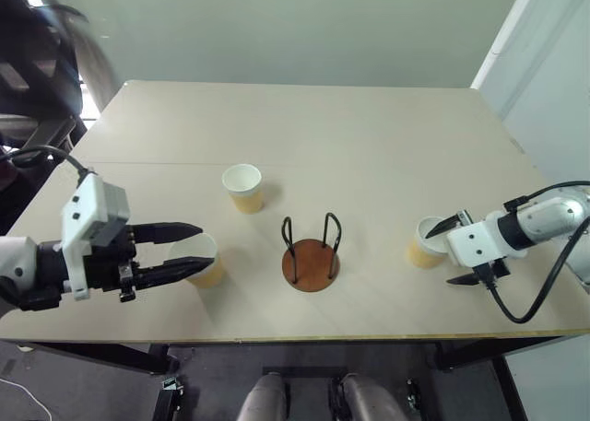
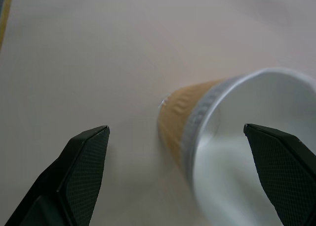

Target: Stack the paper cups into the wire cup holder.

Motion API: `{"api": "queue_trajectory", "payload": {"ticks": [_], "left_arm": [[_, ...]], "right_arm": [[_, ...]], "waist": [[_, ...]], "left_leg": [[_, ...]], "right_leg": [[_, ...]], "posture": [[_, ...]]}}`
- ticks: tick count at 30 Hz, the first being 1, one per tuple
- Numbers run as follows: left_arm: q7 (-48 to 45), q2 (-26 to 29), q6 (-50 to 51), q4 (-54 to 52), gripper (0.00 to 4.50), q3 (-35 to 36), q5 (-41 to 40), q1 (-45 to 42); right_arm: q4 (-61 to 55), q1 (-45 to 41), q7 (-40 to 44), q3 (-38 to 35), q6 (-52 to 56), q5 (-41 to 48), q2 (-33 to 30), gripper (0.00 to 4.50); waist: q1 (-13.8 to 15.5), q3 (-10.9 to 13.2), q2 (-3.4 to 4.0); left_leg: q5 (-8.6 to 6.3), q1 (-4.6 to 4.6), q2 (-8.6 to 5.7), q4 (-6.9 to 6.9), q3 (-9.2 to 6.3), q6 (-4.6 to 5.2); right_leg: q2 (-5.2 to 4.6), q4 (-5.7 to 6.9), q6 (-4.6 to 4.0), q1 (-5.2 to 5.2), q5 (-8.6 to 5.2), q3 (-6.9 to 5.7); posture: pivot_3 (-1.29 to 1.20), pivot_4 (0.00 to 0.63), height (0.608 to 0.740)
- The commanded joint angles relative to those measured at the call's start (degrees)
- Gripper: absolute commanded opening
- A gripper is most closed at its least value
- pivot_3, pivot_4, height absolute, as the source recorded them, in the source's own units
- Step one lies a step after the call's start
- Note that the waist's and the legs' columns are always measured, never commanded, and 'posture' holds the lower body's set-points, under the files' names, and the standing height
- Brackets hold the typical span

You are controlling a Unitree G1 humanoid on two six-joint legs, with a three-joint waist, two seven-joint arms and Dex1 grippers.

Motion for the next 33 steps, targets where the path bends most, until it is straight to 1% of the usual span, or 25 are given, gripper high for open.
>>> {"api": "queue_trajectory", "payload": {"ticks": [1, 9, 13, 21, 23, 25, 33], "left_arm": [[0.5, 0.1, 0.0, -1.3, 2.76, 2.1, -0.6, -0.1], [0.8, 0.0, 0.0, -1.4, 2.76, 2.2, -0.8, -0.1], [0.9, -0.2, -0.2, -1.2, 2.76, 2.0, -0.7, 0.0], [1.2, -0.6, -0.3, -1.2, 2.76, 2.2, -0.6, 0.4], [1.3, -0.7, -0.4, -1.2, 2.76, 2.3, -0.5, 0.5], [1.3, -0.7, -0.4, -1.1, 2.76, 2.3, -0.5, 0.5], [1.4, -0.6, -0.4, -0.9, 2.76, 2.5, -0.4, 0.4]], "right_arm": [[0.8, -1.8, -0.5, -0.1, -1.0, -0.9, 0.0, 4.49], [2.2, -3.8, 0.0, 0.0, -1.2, -0.9, 0.7, 4.49], [2.5, -5.2, -0.8, -0.4, -1.3, -0.1, 2.2, 4.49], [2.7, -6.6, -1.1, -0.6, 1.8, 0.2, 3.9, 4.49], [2.6, -6.5, -1.1, -0.5, 1.9, 0.2, 3.9, 4.12], [2.4, -6.5, -0.8, -0.5, 2.2, 0.4, 3.9, 3.59], [2.0, -6.2, 0.1, -0.7, 2.3, 1.1, 3.5, 0.80]], "waist": [[0.0, 0.0, 0.00], [0.0, 0.0, 0.00], [0.0, 0.0, 0.00], [0.0, 0.0, 0.00], [0.0, 0.0, 0.00], [0.0, 0.0, 0.01], [0.0, 0.0, 0.01]], "left_leg": [[0.00, 0.00, 0.00, 0.00, 0.00, 0.00], [0.00, 0.01, 0.00, 0.00, 0.00, 0.00], [0.00, 0.01, 0.01, 0.00, 0.00, 0.00], [0.00, 0.01, 0.01, -0.01, -0.01, -0.01], [0.00, 0.01, 0.01, -0.01, -0.01, -0.01], [0.00, 0.01, 0.01, -0.01, -0.01, -0.01], [-0.01, 0.01, 0.01, -0.01, -0.01, -0.02]], "right_leg": [[0.00, 0.00, 0.00, 0.00, 0.00, 0.00], [0.00, 0.02, -0.02, 0.00, 0.01, 0.00], [0.00, 0.02, -0.03, 0.00, 0.02, 0.00], [0.00, 0.02, -0.05, 0.00, 0.03, -0.01], [0.00, 0.02, -0.05, 0.00, 0.03, -0.01], [0.00, 0.02, -0.06, -0.01, 0.03, -0.01], [0.00, 0.02, -0.06, -0.01, 0.03, -0.01]], "posture": [[0.00, 0.150, 0.740], [0.00, 0.150, 0.740], [0.00, 0.150, 0.740], [0.00, 0.150, 0.740], [0.00, 0.150, 0.740], [0.00, 0.150, 0.740], [0.00, 0.150, 0.740]]}}
